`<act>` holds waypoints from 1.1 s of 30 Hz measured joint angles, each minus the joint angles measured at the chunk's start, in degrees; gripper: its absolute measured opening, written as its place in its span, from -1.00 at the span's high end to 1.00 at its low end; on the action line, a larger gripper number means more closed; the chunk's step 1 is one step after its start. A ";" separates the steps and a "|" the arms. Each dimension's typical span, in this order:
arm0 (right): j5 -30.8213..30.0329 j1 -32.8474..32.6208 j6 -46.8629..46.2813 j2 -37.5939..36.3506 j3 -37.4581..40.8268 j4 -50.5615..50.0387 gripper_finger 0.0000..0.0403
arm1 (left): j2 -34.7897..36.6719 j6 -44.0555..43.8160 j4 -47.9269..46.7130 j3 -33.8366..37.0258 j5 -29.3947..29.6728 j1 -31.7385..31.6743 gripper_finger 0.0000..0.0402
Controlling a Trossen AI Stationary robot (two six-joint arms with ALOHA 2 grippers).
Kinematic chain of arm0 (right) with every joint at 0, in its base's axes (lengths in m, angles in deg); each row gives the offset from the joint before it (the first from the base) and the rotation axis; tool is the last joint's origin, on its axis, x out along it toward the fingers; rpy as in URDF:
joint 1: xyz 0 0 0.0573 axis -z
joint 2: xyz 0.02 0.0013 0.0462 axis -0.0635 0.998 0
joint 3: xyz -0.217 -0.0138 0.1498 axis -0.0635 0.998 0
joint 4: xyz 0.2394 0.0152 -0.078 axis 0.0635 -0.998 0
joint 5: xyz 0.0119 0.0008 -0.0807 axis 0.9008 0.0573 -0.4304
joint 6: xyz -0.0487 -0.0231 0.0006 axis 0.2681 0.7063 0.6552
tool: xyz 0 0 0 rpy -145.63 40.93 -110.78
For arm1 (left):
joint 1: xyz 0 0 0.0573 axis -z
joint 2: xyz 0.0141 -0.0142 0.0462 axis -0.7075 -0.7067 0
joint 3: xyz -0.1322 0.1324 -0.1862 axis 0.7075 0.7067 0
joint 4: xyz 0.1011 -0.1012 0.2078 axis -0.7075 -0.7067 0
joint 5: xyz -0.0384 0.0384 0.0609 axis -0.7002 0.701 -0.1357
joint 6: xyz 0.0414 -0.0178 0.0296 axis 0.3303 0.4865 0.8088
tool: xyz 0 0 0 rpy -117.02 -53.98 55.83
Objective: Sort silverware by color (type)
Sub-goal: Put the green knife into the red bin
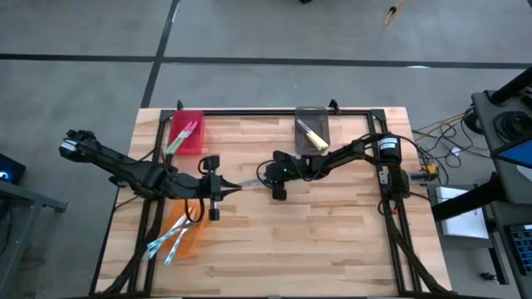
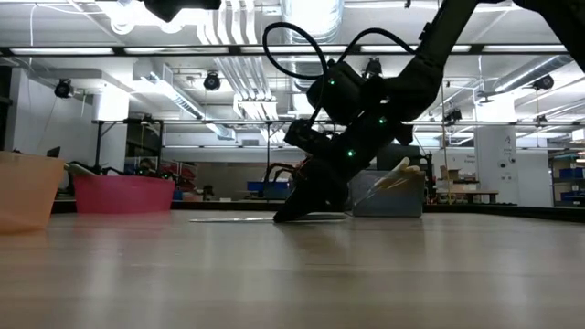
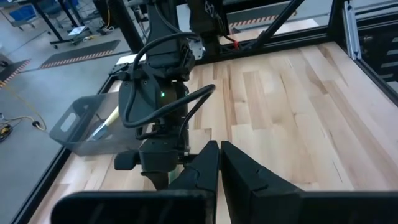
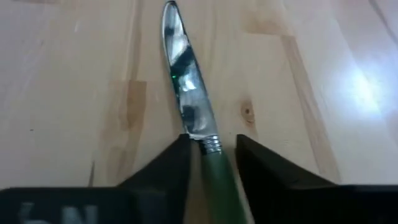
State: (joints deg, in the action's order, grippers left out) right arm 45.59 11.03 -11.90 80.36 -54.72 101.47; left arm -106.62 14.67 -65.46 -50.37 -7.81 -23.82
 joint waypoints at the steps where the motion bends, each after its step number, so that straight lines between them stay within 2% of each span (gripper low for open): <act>1: -0.01 -0.10 -0.06 0.59 0.02 -0.06 0.48 | 0.00 0.02 0.00 0.00 0.00 0.00 1.00; 5: 0.84 -0.25 -0.44 3.65 0.14 0.42 0.83 | 0.00 0.02 0.04 0.00 0.00 0.00 1.00; 9: 4.52 -0.58 -3.73 5.61 0.17 4.38 0.83 | -0.04 0.02 0.15 0.00 0.00 0.00 1.00; 12: 6.42 -1.12 -5.77 4.37 0.49 7.51 0.83 | -0.04 0.13 0.18 0.00 0.00 0.00 1.00; 15: 7.38 -1.92 -6.03 0.71 2.10 10.40 0.83 | -0.02 0.24 0.20 0.00 0.00 0.00 1.00; 18: 9.62 -2.26 -6.44 -4.39 7.01 13.12 0.84 | 0.24 -0.75 -0.21 0.00 0.02 0.59 1.00; 22: 10.43 -2.15 -10.10 -12.07 14.74 25.07 0.98 | 0.83 -0.16 0.78 0.00 -0.02 2.32 1.00; 26: 10.40 -2.15 -14.36 -17.74 20.24 35.48 0.99 | 0.81 3.35 4.44 0.09 0.04 2.64 1.00; 29: 9.89 -2.18 -15.33 -21.27 22.25 32.77 0.98 | 0.71 4.61 5.96 0.09 0.02 2.64 1.00; 33: 10.84 -2.15 -10.36 -23.68 23.40 24.66 0.97 | 0.29 3.52 8.18 1.17 -1.44 2.62 1.00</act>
State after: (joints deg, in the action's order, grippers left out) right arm 56.43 8.88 -22.25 56.68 -31.32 126.13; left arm -106.32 18.18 -57.27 -49.20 -9.26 -21.20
